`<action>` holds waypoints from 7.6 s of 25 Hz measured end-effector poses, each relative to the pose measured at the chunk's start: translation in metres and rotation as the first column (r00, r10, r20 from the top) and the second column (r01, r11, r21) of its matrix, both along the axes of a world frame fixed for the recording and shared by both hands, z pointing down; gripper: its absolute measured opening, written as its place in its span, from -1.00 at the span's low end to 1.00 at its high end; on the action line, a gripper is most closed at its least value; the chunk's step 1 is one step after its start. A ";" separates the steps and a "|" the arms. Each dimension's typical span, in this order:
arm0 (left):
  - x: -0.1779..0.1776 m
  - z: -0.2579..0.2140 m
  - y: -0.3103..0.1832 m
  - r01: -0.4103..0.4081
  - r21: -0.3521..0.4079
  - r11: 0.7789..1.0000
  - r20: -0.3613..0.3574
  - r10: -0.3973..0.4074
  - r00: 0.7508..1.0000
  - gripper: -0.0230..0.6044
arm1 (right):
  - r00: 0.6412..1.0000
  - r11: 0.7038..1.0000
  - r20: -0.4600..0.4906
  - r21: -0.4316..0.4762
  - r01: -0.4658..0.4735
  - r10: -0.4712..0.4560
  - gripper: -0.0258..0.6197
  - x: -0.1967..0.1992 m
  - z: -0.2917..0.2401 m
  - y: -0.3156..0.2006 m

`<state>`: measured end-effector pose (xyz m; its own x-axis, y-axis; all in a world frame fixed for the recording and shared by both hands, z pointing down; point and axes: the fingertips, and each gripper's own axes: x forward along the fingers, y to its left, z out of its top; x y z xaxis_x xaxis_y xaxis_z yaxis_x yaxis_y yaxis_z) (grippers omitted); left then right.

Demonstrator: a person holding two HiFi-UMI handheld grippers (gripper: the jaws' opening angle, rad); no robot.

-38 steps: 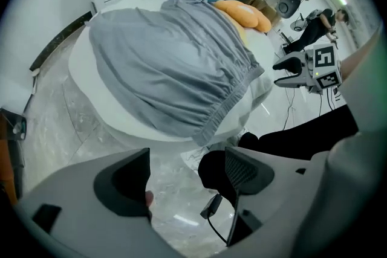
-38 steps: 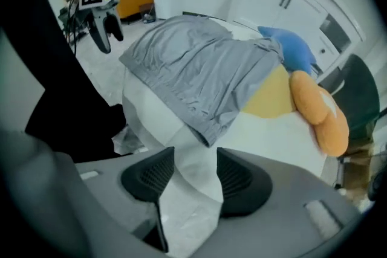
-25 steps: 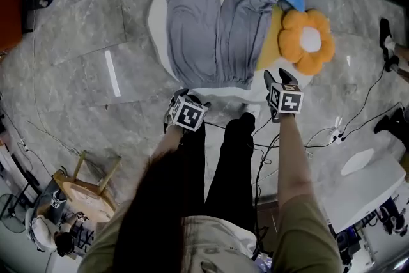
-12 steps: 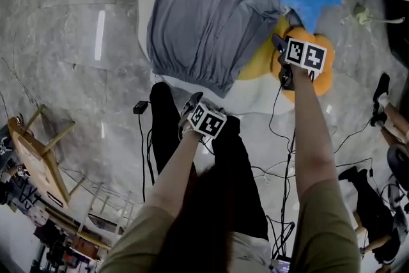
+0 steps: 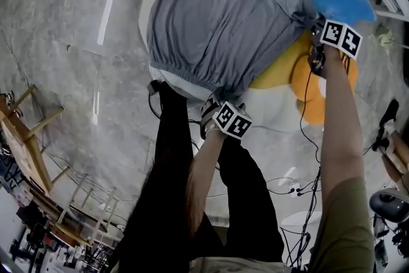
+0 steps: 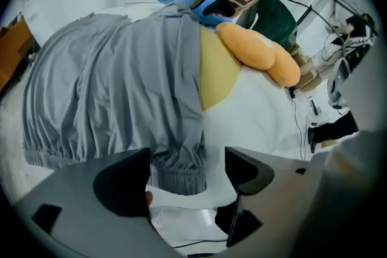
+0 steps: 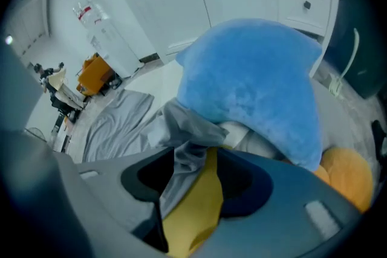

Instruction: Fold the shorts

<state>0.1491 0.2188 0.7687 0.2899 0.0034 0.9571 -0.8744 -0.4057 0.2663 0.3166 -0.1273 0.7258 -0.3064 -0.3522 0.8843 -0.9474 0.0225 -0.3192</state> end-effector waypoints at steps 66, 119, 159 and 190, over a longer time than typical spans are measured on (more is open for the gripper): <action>-0.328 0.000 -0.115 0.206 -0.091 0.974 0.071 -0.200 0.977 -0.81 | 0.936 0.941 0.128 -0.047 0.335 -0.327 -0.89 -0.411 0.011 -0.172; -0.337 -0.016 -0.109 -0.011 -0.099 0.995 -0.036 0.007 0.999 0.15 | 0.964 0.928 0.181 -0.351 -0.124 0.197 -0.13 -0.340 0.049 0.276; -0.305 -0.017 -0.063 -0.035 -0.087 0.996 -0.145 0.022 0.989 -0.69 | 0.931 0.987 0.365 -0.157 0.025 0.035 -0.83 -0.362 0.012 0.298; -0.275 -0.127 -0.135 0.059 -0.158 0.986 -0.203 -0.091 0.975 -0.69 | 0.728 0.943 0.619 -0.313 -0.117 0.295 -0.83 -0.325 -0.086 0.226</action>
